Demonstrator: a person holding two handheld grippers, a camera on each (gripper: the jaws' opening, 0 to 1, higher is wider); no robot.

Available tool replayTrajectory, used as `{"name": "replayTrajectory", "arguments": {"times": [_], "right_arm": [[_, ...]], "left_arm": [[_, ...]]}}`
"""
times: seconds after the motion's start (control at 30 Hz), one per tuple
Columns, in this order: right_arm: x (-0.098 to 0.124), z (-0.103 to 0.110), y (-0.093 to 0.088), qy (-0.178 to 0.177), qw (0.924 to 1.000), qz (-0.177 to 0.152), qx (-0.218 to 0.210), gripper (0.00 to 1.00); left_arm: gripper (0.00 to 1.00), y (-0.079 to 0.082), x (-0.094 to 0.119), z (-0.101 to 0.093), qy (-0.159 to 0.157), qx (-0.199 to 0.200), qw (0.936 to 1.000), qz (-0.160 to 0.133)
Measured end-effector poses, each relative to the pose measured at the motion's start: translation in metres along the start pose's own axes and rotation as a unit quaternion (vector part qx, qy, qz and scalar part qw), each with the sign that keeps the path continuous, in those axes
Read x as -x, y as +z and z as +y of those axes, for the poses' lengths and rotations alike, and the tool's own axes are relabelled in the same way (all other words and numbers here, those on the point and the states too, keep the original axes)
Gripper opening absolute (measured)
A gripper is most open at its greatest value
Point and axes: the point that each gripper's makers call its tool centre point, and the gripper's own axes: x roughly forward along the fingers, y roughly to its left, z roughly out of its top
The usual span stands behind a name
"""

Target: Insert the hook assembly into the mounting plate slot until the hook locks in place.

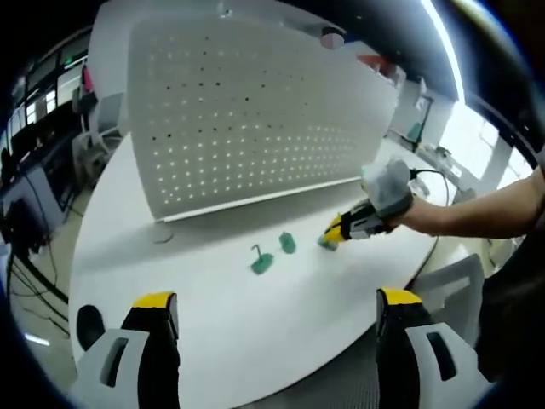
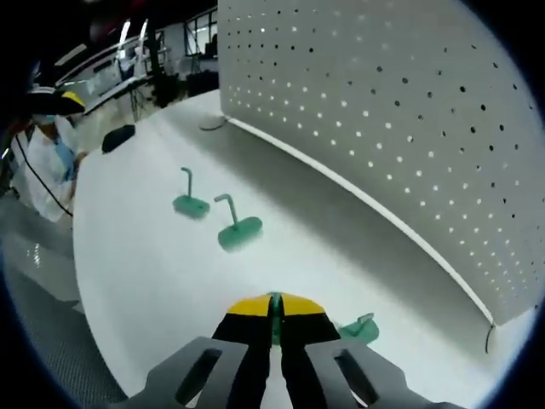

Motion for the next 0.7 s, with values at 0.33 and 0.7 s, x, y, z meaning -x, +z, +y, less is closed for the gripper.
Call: {"name": "replayTrajectory", "arguments": {"times": [0.33,0.7], "right_arm": [[0.014,-0.007,0.015,-0.004,0.9994,-0.025,-0.023,0.0],[0.049,-0.019,0.062,-0.028,0.9947,-0.098,-0.015,0.0]], "left_arm": [[0.98,0.006,0.001,-0.004,-0.002,-0.006,1.0,-0.005],[0.95,0.021,0.001,-0.012,-0.009,-0.022,0.9995,-0.019]]}}
